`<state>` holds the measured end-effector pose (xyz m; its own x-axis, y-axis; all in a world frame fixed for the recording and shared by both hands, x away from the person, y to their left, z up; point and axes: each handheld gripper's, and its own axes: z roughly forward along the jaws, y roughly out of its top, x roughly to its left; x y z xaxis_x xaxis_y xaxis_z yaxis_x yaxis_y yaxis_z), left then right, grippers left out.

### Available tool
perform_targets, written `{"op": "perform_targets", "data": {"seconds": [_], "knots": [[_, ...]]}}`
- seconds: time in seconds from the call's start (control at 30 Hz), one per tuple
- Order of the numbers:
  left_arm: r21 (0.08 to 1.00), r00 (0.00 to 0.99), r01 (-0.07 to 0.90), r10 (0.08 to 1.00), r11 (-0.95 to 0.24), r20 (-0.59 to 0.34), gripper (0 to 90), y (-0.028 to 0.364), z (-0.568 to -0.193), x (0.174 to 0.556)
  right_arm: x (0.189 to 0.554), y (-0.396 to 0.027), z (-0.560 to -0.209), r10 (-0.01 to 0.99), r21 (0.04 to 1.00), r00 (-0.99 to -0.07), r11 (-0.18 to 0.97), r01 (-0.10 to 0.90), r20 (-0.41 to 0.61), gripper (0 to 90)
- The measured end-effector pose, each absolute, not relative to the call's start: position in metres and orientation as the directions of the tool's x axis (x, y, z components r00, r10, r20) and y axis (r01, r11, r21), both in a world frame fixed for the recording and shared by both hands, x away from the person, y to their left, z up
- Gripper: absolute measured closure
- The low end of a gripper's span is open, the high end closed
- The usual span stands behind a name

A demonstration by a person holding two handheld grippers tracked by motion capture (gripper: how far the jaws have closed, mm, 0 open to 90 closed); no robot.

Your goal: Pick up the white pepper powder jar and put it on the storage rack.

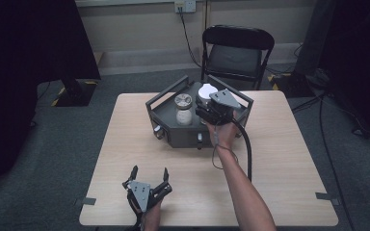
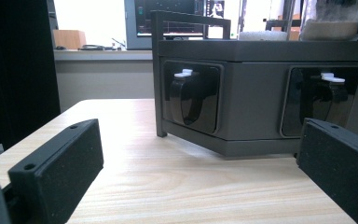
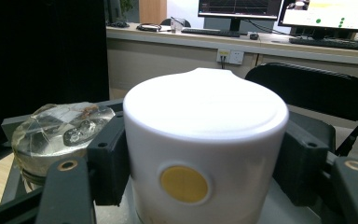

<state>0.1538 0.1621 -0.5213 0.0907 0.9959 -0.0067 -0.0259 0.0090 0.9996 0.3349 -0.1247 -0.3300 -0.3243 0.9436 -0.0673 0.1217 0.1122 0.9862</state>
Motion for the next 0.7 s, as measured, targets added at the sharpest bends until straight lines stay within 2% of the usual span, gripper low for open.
{"op": "perform_targets", "data": {"seconds": [0.7], "knots": [[1.0, 0.09, -0.026, 0.996, 0.009, -0.007, 0.2, 0.162, -0.5213, 0.1537, 0.3326, -0.1211, -0.3373, 0.945, 0.985, -0.316, 0.124, 0.123, -0.079, 30.0]]}}
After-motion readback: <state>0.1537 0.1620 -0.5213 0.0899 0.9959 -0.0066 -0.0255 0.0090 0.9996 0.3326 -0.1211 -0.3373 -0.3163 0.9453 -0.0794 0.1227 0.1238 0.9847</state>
